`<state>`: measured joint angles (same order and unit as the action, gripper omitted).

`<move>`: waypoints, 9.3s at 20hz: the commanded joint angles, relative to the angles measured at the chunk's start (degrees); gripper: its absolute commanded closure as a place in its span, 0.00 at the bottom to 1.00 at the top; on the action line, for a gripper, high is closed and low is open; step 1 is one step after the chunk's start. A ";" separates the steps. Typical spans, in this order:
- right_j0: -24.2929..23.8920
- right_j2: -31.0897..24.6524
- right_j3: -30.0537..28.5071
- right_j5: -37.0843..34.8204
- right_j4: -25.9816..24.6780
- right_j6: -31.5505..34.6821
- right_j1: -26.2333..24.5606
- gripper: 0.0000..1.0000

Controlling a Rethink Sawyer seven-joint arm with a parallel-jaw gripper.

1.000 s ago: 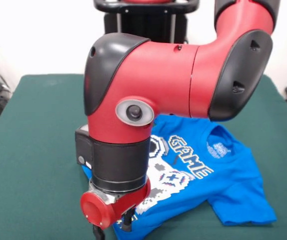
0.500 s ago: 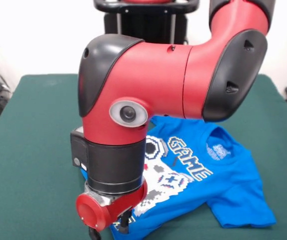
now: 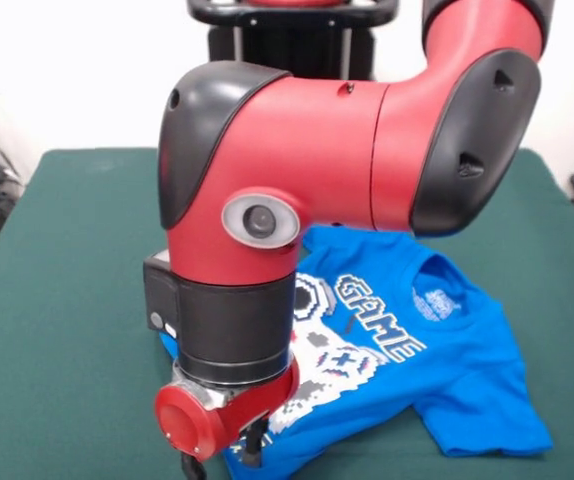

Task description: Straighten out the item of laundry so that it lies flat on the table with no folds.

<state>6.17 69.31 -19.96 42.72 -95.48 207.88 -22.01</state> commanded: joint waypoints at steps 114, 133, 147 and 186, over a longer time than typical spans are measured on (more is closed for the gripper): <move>6.27 3.75 -1.93 9.13 0.08 -1.38 10.56 0.00; 7.21 2.32 -1.83 35.03 -2.25 -2.35 7.49 0.00; 8.28 -2.55 -3.73 24.16 4.54 -7.31 6.95 0.00; 17.40 -1.26 -14.93 33.86 0.12 -2.07 6.18 0.00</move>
<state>19.34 74.23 -29.67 73.29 -99.56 207.88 -19.23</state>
